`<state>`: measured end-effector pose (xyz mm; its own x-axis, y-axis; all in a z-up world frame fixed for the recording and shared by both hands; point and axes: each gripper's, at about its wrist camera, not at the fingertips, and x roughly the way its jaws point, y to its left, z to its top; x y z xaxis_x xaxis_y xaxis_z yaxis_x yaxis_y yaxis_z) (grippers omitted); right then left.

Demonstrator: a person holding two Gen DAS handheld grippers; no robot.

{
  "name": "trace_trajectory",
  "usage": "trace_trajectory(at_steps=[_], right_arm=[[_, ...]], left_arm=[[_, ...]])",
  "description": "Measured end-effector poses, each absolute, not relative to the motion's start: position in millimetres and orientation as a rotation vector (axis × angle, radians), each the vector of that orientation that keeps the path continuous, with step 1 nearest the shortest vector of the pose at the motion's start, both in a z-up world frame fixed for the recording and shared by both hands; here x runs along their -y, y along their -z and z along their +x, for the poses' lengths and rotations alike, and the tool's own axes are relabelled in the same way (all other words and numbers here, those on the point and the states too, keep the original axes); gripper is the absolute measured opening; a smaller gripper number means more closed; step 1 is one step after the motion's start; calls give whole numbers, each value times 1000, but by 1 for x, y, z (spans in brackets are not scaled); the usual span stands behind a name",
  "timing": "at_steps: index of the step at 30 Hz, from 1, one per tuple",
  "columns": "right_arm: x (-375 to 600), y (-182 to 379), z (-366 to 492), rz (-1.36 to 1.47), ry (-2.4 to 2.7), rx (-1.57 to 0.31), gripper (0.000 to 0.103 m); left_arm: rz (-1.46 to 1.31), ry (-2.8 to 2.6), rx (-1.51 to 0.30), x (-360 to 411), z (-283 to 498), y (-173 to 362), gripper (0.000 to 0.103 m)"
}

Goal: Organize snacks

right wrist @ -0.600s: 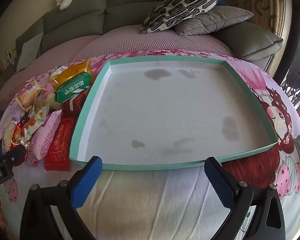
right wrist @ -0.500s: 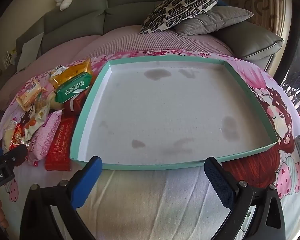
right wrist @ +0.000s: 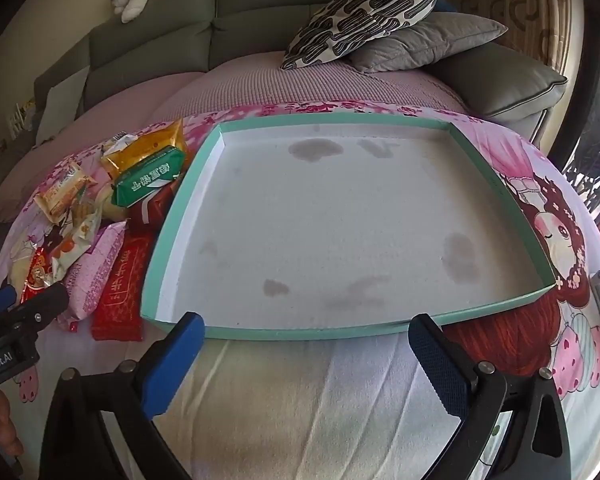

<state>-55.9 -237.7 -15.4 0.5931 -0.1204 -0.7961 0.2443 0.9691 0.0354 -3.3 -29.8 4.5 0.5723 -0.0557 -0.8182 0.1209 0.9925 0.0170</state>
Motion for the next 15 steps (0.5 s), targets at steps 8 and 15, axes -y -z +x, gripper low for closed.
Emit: trace_trajectory(at_steps=[8, 15], right_arm=[[239, 15, -56, 149, 221, -909, 103], [242, 13, -58, 161, 223, -895, 103]], left_arm=[[80, 114, -950, 32, -2, -2, 103], [76, 118, -936, 33, -2, -3, 103]])
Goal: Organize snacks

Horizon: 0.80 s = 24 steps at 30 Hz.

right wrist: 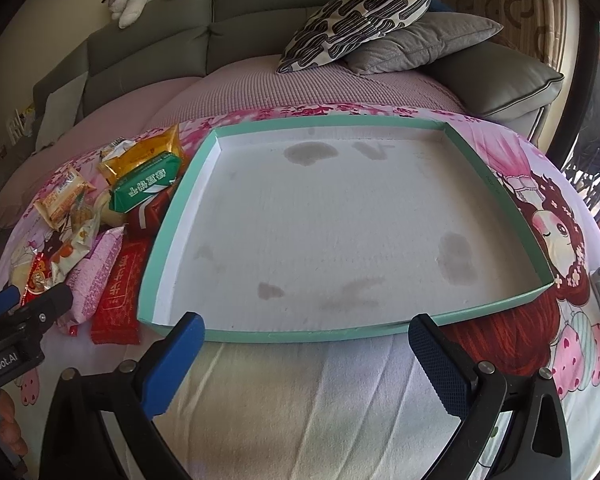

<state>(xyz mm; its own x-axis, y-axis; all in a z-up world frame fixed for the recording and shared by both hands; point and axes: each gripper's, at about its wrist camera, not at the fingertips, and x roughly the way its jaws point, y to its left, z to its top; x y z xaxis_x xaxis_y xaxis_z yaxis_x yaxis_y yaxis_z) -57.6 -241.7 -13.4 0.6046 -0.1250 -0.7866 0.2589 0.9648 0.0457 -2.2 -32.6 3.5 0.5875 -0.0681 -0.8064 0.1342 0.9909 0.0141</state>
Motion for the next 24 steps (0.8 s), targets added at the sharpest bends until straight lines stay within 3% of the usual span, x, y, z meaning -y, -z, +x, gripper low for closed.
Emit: trace_trajectory(at_steps=[24], right_arm=[[247, 11, -61, 182, 224, -867, 103]], left_arm=[[50, 100, -913, 31, 1, -5, 103]])
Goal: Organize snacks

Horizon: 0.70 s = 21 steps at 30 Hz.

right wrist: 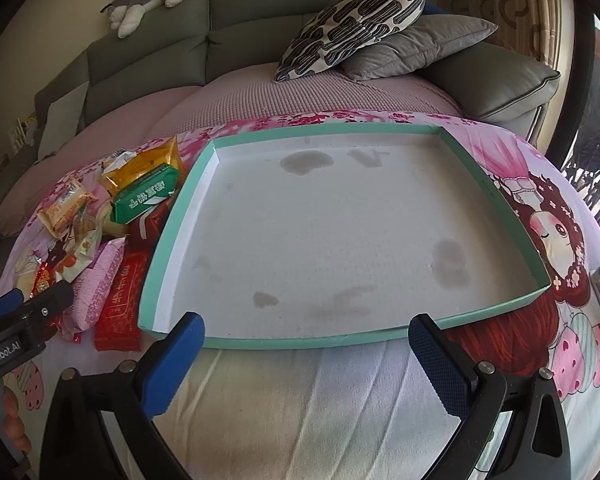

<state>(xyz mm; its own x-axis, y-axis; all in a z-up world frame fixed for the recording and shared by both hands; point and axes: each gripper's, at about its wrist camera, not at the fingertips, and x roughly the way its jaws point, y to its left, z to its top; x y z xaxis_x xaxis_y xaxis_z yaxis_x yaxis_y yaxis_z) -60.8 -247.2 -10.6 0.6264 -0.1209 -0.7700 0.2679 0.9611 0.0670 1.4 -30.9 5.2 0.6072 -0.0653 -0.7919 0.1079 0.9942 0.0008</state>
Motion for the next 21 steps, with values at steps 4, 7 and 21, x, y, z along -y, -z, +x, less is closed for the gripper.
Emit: trace_trajectory(at_steps=[4, 7, 21], right_arm=[[248, 11, -60, 182, 226, -871, 103], [248, 11, -60, 181, 226, -875, 103], [251, 13, -58, 184, 239, -888, 103]], left_arm=[[47, 95, -912, 31, 2, -6, 103], [36, 87, -911, 29, 2, -6, 103], [27, 79, -912, 27, 2, -6, 103]])
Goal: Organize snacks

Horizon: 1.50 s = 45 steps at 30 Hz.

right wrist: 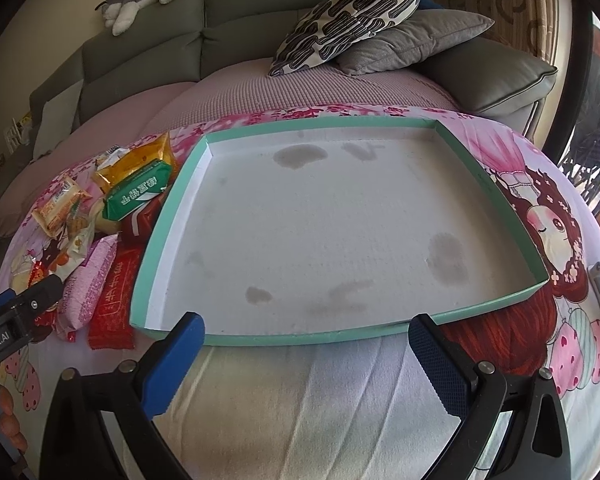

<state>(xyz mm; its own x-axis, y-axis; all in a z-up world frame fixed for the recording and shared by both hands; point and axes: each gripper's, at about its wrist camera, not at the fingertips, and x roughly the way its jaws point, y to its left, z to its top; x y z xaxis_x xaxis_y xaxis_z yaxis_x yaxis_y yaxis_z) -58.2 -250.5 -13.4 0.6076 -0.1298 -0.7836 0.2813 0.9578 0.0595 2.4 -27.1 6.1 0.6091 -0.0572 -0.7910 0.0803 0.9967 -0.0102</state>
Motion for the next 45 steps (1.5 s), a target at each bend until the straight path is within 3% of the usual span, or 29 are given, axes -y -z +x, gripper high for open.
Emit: trace_trajectory(at_steps=[36, 45], right_arm=[[252, 16, -59, 183, 238, -896, 103], [219, -5, -56, 131, 109, -776, 103]], left_arm=[[33, 81, -916, 28, 3, -5, 103], [-100, -37, -817, -14, 4, -26, 103]])
